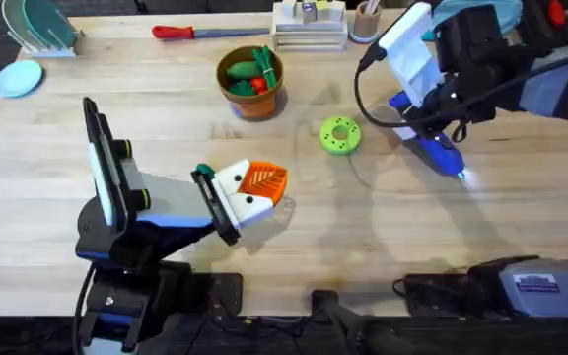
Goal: Pick up the gripper from the table and insert it into the empty holder that is missing its gripper. Then pick up a screw, insert it into the mounting hole, and use the screwdriver to tighten it. Finally, clean up the table by picking up the vegetable and placing it into the bucket.
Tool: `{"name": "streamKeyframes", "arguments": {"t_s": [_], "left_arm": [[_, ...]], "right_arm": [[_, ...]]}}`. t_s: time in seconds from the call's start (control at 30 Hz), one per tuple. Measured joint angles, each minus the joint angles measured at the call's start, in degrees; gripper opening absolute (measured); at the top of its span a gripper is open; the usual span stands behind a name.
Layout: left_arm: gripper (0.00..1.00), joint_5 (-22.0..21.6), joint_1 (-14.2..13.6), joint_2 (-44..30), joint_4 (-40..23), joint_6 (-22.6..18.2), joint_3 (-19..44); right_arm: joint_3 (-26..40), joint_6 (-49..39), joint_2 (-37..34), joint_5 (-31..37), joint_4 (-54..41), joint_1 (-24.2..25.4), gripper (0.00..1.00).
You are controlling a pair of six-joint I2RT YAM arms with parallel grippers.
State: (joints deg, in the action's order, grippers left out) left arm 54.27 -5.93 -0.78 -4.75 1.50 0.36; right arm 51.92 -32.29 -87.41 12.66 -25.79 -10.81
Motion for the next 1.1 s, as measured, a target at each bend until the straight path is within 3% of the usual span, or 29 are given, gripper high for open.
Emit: {"name": "streamKeyframes", "arguments": {"t_s": [0.1,0.13,0.17,0.47,0.63,0.83,0.97,1.0,1.1], "left_arm": [[0.005,0.0,0.0,0.0,0.01,0.0,0.0],[0.005,0.0,0.0,0.0,0.01,0.02,0.0],[0.005,-0.01,0.0,0.0,-0.01,0.0,0.0],[0.024,-0.01,0.0,0.0,0.01,0.0,0.0],[0.139,-0.01,0.0,0.0,0.01,-0.07,0.0],[0.402,-0.01,0.0,0.0,0.01,-0.15,0.0],[0.926,0.0,0.0,0.0,0.0,-0.1,0.0],[0.973,-0.01,0.0,-0.02,0.01,-0.08,0.0],[0.992,-0.01,0.0,0.0,0.01,-0.11,0.0]], "right_arm": [[0.0,-0.36,-0.55,0.08,0.07,0.0,0.816],[0.0,-0.45,-0.58,0.09,0.09,0.0,0.934],[0.0,-0.66,-0.6,0.16,0.11,-0.05,0.977],[0.04,-0.73,-0.33,0.16,0.12,-2.98,0.992],[0.92,0.42,2.74,-0.91,0.03,-4.02,0.993],[3.83,1.91,10.51,-10.7,1.99,-3.98,0.993],[4.78,2.29,15.47,-16.74,5.94,-4.02,0.994],[4.83,2.31,16.39,-17.52,6.39,-4.02,0.993],[4.85,2.71,18.74,-19.17,6.84,-4.02,0.993]]}}
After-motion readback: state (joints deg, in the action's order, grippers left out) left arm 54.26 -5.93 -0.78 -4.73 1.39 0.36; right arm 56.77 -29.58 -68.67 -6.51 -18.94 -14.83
